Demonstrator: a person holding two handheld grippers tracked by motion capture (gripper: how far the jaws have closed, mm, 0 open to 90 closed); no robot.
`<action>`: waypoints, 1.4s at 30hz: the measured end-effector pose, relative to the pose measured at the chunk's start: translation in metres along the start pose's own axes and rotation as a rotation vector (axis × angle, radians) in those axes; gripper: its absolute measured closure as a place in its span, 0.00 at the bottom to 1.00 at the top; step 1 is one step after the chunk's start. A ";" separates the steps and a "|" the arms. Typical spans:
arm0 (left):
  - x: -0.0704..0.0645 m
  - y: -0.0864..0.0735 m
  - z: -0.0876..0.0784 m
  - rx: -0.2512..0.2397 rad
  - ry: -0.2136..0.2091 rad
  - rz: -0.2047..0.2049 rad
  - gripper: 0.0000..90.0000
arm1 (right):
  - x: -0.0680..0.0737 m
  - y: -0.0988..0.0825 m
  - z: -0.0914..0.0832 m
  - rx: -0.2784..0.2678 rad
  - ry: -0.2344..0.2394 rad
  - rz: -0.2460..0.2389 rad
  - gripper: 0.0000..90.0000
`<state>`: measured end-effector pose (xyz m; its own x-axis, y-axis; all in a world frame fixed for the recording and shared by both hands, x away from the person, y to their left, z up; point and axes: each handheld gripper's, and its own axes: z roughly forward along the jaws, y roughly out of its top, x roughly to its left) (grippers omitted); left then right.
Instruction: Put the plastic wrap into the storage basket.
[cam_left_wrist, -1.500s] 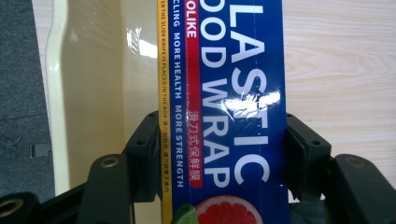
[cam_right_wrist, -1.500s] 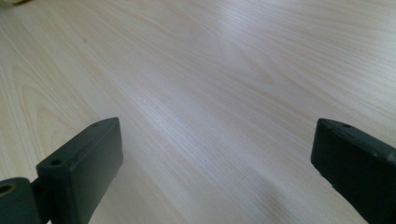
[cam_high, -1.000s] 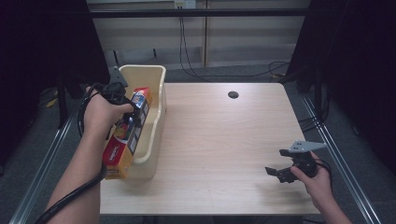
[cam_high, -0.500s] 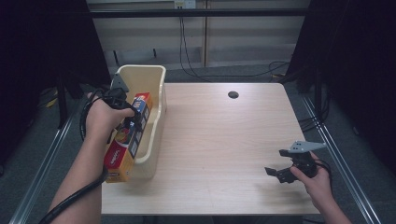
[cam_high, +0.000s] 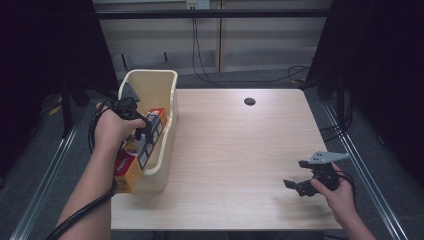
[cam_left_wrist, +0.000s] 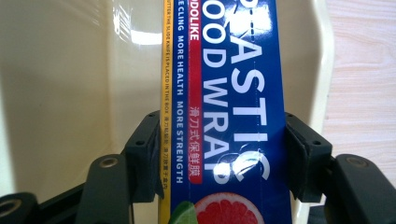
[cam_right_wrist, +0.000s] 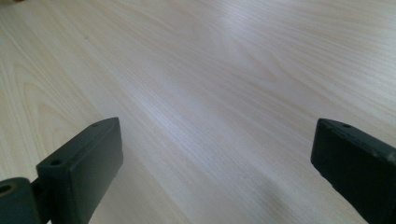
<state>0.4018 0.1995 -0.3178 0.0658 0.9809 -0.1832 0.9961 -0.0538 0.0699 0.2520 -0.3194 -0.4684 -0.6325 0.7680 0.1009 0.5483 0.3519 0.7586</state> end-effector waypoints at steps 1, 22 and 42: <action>0.000 0.000 0.001 0.002 -0.001 0.005 0.45 | 0.000 0.000 0.000 0.001 -0.001 0.001 0.03; -0.005 0.003 0.005 -0.012 -0.001 0.001 0.42 | -0.001 -0.001 0.000 0.002 0.001 0.002 0.03; -0.034 0.006 -0.034 -0.108 -0.132 0.055 0.36 | 0.000 0.000 0.000 0.005 0.002 0.000 0.03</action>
<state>0.4041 0.1725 -0.2782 0.1344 0.9434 -0.3032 0.9792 -0.0795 0.1867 0.2518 -0.3196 -0.4679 -0.6339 0.7667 0.1020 0.5505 0.3546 0.7557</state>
